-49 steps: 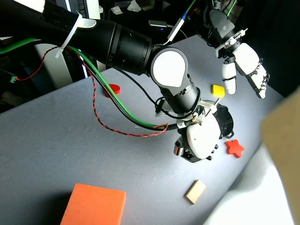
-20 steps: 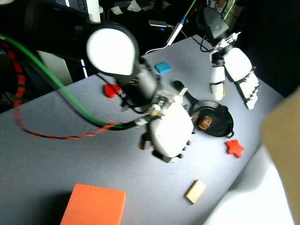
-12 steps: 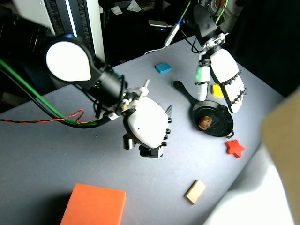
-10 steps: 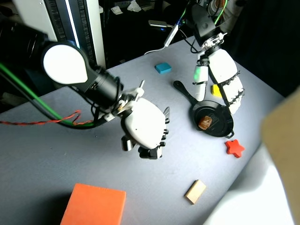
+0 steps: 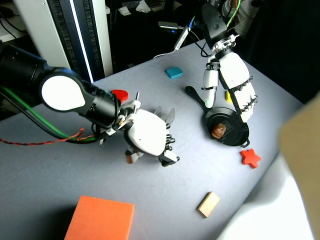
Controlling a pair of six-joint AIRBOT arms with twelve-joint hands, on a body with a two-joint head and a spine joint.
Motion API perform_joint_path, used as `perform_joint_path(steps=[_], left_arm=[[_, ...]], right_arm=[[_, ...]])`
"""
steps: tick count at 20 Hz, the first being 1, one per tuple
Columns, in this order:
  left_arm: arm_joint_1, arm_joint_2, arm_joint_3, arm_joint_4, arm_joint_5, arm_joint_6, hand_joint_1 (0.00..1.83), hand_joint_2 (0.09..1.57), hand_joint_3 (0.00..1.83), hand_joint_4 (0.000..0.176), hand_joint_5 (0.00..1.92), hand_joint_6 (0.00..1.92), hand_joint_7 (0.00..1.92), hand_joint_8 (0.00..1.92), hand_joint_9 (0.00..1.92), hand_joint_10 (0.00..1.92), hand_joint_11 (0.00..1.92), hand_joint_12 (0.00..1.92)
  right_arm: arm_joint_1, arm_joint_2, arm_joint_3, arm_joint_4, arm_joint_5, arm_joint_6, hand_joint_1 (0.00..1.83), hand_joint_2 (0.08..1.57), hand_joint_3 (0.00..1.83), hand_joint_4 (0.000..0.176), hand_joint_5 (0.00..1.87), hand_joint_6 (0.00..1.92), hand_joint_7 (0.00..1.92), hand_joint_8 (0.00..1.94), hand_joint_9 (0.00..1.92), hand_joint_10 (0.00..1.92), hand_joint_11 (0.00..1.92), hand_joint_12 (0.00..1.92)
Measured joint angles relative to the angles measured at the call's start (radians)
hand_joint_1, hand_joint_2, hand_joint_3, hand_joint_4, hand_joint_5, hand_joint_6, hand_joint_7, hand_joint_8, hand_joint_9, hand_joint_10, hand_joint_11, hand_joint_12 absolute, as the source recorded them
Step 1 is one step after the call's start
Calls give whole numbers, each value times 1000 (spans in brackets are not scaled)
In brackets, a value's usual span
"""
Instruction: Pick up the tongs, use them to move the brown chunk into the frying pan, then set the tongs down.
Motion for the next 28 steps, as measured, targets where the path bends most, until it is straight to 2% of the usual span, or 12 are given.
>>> perform_joint_path(steps=[4,12,15,16,18,19,23,24,25,26,27,28], left_arm=[[0,0,-6,-2,1,-2,29,1283,2,46,0,0,99,3,103,1,0,517],[-4,0,-6,-5,0,-1,47,1281,1,46,19,0,103,2,113,3,0,521],[-32,0,-12,-5,-2,24,95,1276,0,39,59,7,142,5,140,6,0,644],[-45,-7,-13,-4,-6,32,123,1270,0,43,74,11,158,8,157,11,0,651],[-69,-13,-19,-14,8,63,167,1266,0,40,148,21,226,13,222,20,0,813],[-76,-19,-19,-15,26,64,202,1280,1,35,276,31,359,18,340,40,0,1048],[-106,-19,-33,-18,63,67,211,1281,0,34,300,28,385,15,363,40,0,1108],[-113,-19,-35,-10,65,68,241,1302,0,19,455,46,526,62,435,229,0,1309],[-120,-19,-41,6,70,68,299,1326,1,0,756,437,639,892,468,1095,114,1724],[-126,-19,-42,14,72,69,233,1351,3,0,756,1140,673,1531,503,1676,276,1913],[-136,-21,-42,23,77,70,262,1347,0,0,793,1548,849,1665,727,1820,532,1921],[-139,-21,-43,36,79,68,256,1351,1,0,801,1660,887,1704,796,1859,614,1921]], right_arm=[[-23,0,0,-2,18,-38,225,1134,0,0,249,0,328,0,320,0,0,889],[-57,35,-10,-1,25,-77,202,980,0,0,0,0,37,3,37,1,0,148],[-53,82,-51,-2,16,-80,138,969,3,0,99,20,172,15,139,18,0,433],[-46,101,-71,-2,12,-80,123,979,3,0,204,40,279,30,248,43,0,652],[-18,146,-115,0,12,-80,99,1028,10,0,394,51,500,43,451,68,0,970],[6,184,-149,0,8,-80,65,1092,9,0,544,50,686,40,625,85,0,1206],[72,311,-268,0,-36,-81,59,1102,3,0,573,34,719,24,654,81,0,1251],[84,334,-290,1,-36,-81,101,1116,0,0,745,83,889,100,759,334,167,1378],[107,377,-330,0,-35,-81,168,1158,6,0,1016,254,999,608,792,1018,401,1676],[128,414,-369,1,-31,-80,150,1210,4,0,1044,638,972,1134,803,1502,522,1895],[146,443,-401,3,-43,-76,58,1281,10,0,962,1308,1014,1526,883,1841,712,1920],[154,459,-417,5,-58,-71,41,1328,16,0,977,1548,1062,1642,957,1905,819,1921]])
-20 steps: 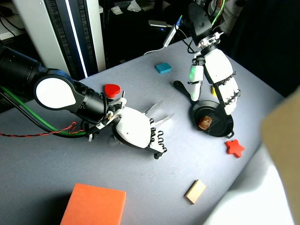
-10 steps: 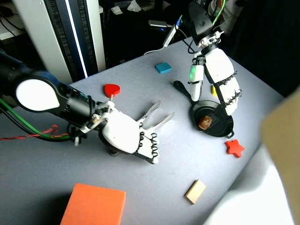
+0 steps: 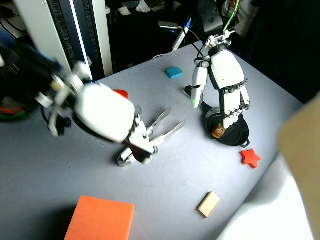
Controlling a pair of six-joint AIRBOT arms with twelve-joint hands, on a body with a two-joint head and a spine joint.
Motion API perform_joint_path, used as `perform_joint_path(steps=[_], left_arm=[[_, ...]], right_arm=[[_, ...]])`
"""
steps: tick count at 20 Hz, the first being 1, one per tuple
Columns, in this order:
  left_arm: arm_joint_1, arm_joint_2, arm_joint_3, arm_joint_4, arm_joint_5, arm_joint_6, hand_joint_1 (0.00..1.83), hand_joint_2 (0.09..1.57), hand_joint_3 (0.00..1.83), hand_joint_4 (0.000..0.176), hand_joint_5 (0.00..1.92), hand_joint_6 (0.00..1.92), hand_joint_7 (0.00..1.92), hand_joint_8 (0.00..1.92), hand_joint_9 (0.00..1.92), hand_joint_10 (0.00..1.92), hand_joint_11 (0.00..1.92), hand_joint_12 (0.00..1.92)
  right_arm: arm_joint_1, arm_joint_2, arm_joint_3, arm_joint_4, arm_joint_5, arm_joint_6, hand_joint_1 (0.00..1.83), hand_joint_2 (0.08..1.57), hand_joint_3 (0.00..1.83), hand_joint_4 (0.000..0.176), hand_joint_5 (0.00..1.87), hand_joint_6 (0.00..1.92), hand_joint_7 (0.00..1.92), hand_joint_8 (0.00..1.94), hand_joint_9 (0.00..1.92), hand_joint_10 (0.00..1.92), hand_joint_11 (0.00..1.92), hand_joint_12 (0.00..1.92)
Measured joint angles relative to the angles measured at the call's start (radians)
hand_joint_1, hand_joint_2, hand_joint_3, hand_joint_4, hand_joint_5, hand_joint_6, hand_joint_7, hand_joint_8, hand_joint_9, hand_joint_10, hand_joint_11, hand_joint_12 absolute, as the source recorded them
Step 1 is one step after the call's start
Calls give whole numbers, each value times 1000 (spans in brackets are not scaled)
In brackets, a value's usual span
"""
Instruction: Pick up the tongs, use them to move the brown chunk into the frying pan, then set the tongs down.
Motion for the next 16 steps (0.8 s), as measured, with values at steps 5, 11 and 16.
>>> perform_joint_path(steps=[5,11,16], left_arm=[[-50,-2,-23,16,-3,5,239,1487,41,0,1079,1918,1208,1918,1263,1921,1279,1921],[-60,-4,-50,5,-18,13,460,1493,23,0,1118,1921,1223,1921,1295,1921,1348,1921],[-53,-4,-49,6,-25,14,573,1471,8,0,1106,1921,1189,1921,1248,1921,1332,1921]], right_arm=[[52,100,-76,3,-109,57,583,1430,20,0,1116,1919,1258,1862,1255,1921,1248,1921],[40,110,-97,9,-71,66,575,1475,42,0,1161,1921,1270,1941,1279,1921,1283,1921],[40,88,-94,6,-13,51,572,1477,43,0,1153,1921,1250,1941,1254,1921,1238,1921]])
